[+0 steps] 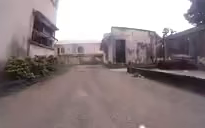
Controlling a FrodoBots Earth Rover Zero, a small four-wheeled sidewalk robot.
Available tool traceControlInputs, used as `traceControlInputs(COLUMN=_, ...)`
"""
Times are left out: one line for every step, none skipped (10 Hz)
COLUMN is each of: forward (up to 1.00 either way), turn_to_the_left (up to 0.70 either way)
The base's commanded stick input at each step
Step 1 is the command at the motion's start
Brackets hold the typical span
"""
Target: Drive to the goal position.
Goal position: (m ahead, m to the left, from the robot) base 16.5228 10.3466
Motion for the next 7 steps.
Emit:
traceControlInputs(forward=0.3, turn_to_the_left=0.0)
traceControlInputs(forward=0.3, turn_to_the_left=0.0)
traceControlInputs(forward=0.3, turn_to_the_left=0.0)
traceControlInputs(forward=0.3, turn_to_the_left=0.0)
traceControlInputs(forward=0.3, turn_to_the_left=0.0)
traceControlInputs(forward=0.3, turn_to_the_left=0.0)
traceControlInputs(forward=0.3, turn_to_the_left=0.0)
